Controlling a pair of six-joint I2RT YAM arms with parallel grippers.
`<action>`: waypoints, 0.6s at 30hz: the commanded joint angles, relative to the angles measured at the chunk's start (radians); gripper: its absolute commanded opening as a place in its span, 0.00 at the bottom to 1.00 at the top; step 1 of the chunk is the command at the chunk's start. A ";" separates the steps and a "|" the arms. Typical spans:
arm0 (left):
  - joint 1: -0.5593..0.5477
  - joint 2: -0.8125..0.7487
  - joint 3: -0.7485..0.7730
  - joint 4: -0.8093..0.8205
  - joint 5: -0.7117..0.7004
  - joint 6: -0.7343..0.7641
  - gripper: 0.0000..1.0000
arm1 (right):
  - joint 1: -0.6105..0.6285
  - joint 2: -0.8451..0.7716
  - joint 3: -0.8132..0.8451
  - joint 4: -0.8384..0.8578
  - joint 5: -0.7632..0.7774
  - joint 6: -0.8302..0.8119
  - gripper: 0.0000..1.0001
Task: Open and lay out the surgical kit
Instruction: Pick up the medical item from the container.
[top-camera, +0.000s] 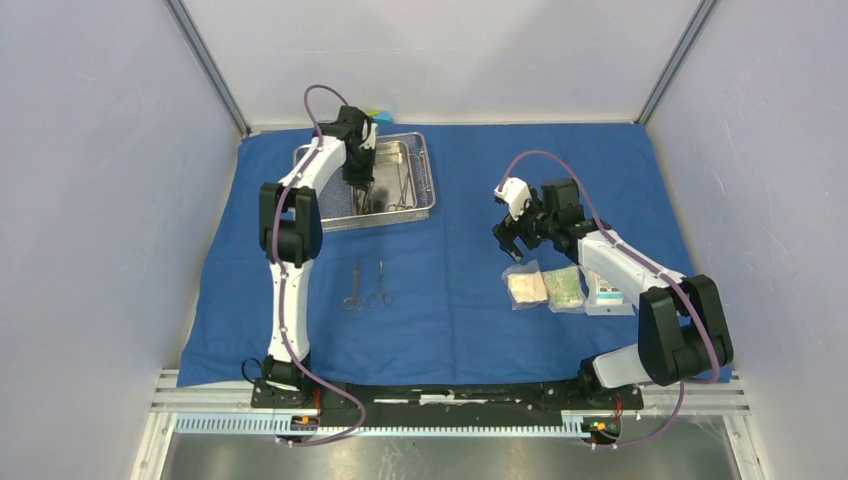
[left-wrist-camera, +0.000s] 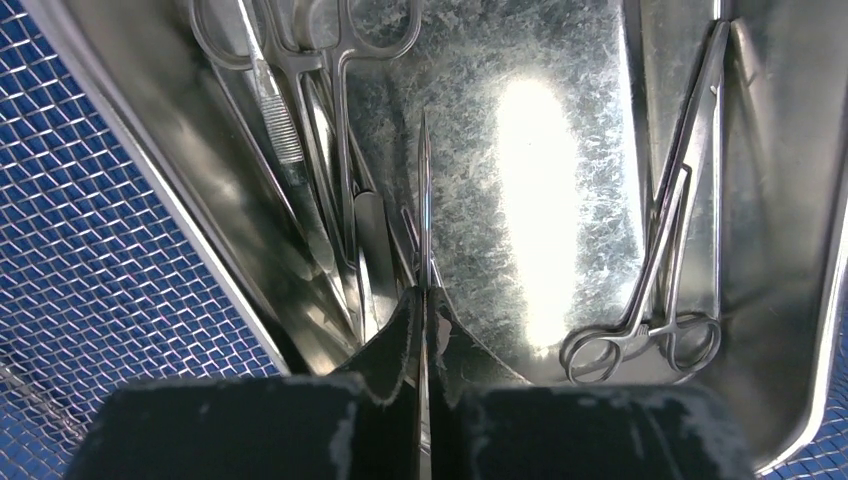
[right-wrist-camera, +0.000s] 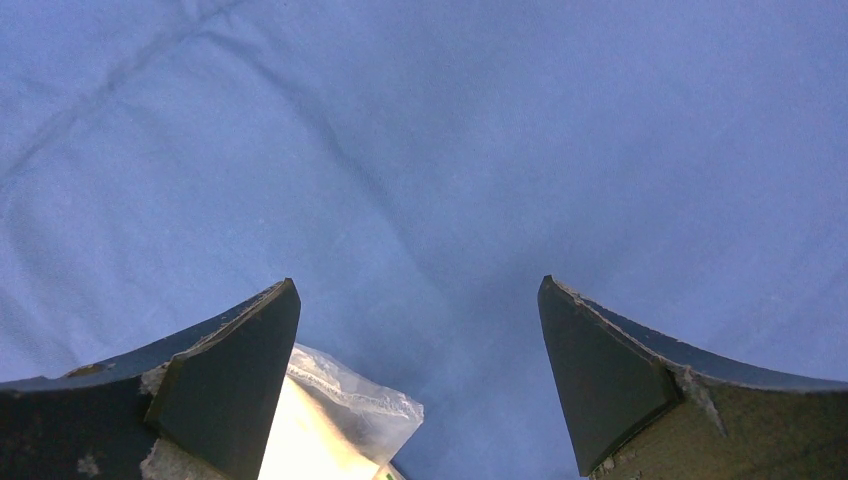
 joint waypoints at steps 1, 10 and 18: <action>0.011 -0.033 0.054 -0.007 0.035 0.005 0.02 | -0.002 0.001 0.020 0.011 -0.017 0.005 0.98; 0.019 -0.070 0.073 -0.007 0.111 0.026 0.02 | -0.002 0.002 0.036 0.003 -0.023 0.001 0.97; 0.022 -0.167 0.085 0.006 0.235 0.117 0.02 | -0.002 0.028 0.161 -0.041 -0.110 -0.018 0.97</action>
